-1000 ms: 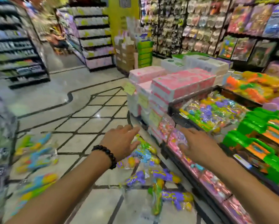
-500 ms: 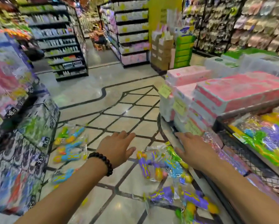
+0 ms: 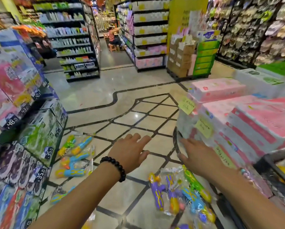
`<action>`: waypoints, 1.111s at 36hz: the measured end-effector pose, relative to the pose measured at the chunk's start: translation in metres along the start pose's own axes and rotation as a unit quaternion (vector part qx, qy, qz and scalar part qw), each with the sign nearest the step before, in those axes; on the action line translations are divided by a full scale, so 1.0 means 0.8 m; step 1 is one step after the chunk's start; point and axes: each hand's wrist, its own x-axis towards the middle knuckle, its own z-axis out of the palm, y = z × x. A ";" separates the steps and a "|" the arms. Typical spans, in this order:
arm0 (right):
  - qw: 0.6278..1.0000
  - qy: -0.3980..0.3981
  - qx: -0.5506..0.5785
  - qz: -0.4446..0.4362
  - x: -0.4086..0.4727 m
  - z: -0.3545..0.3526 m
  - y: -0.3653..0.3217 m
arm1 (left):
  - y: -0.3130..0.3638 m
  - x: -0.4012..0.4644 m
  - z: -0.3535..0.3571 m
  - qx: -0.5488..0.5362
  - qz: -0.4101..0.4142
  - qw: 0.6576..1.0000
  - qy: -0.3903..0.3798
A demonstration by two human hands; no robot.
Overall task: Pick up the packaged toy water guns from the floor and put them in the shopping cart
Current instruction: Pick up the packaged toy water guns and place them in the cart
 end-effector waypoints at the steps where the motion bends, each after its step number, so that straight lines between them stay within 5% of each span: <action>1: 1.000 -0.003 0.002 0.003 0.019 0.003 -0.013 | -0.020 0.010 0.006 -0.002 0.004 1.000 0.001; 17: 0.991 -0.020 0.021 0.132 0.241 0.028 -0.138 | -0.272 0.218 0.050 -0.008 0.146 0.989 -0.012; 40: 0.914 0.048 0.093 0.393 0.395 0.049 0.079 | -0.122 0.622 0.095 0.028 0.446 0.894 -0.011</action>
